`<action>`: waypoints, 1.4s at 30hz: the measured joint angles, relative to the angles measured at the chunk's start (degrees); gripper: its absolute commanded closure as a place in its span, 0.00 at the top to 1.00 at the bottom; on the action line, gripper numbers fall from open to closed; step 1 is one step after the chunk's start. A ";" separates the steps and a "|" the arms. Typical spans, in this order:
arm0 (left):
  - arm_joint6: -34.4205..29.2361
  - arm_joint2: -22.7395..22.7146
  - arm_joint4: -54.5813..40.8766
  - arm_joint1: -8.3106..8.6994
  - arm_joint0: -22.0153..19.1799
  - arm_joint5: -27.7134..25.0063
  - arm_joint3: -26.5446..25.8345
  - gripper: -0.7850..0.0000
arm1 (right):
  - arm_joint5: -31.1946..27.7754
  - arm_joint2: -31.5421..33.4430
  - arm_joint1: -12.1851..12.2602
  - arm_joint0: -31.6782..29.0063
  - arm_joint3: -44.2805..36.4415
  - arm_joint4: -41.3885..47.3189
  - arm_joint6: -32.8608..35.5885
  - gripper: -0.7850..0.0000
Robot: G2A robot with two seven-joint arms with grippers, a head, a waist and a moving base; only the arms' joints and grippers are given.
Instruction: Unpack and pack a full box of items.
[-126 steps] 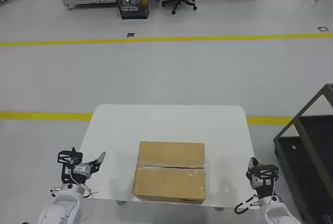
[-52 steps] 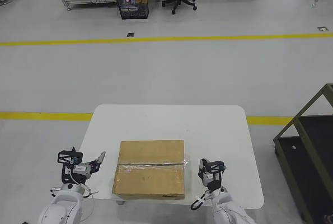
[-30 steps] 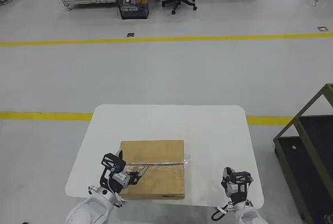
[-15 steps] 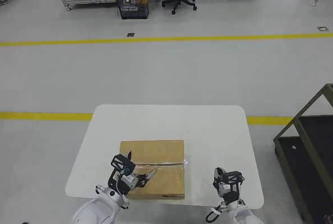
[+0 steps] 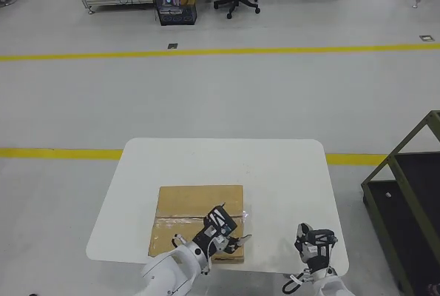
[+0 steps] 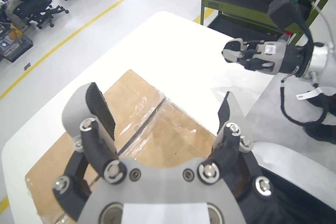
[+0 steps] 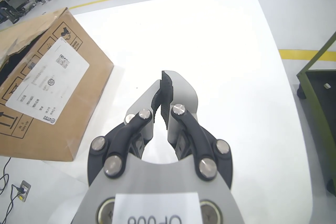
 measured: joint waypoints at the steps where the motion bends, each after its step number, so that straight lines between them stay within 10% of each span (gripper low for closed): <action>1: -0.05 0.72 1.10 -0.14 -0.55 0.28 0.54 1.00 | 0.10 0.46 0.05 -0.34 -0.16 0.10 -0.02 0.00; 19: -0.02 2.70 1.68 -0.62 -1.59 0.38 1.55 1.00 | 0.94 5.10 0.37 -5.39 -5.33 0.63 0.47 0.00; 30: -5.46 11.19 10.52 -3.40 -11.71 0.49 7.04 1.00 | 1.66 5.20 0.16 -6.22 -6.42 0.35 0.50 0.00; 42: -14.28 16.14 25.37 -4.78 -13.94 0.86 9.67 1.00 | 1.88 5.48 -0.02 -6.74 -6.42 0.17 0.59 0.00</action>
